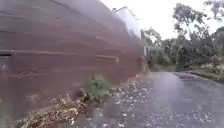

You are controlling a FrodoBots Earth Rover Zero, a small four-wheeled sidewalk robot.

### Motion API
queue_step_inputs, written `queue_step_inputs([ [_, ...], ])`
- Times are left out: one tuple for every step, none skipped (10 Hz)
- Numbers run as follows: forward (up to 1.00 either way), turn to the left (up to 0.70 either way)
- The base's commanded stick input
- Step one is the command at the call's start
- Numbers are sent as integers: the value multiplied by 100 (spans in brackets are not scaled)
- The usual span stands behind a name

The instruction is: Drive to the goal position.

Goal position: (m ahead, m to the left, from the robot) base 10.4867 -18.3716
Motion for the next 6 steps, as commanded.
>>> queue_step_inputs([
  [35, -71],
  [35, -88],
  [35, -88],
  [35, -88],
  [35, -88],
  [35, -88],
])
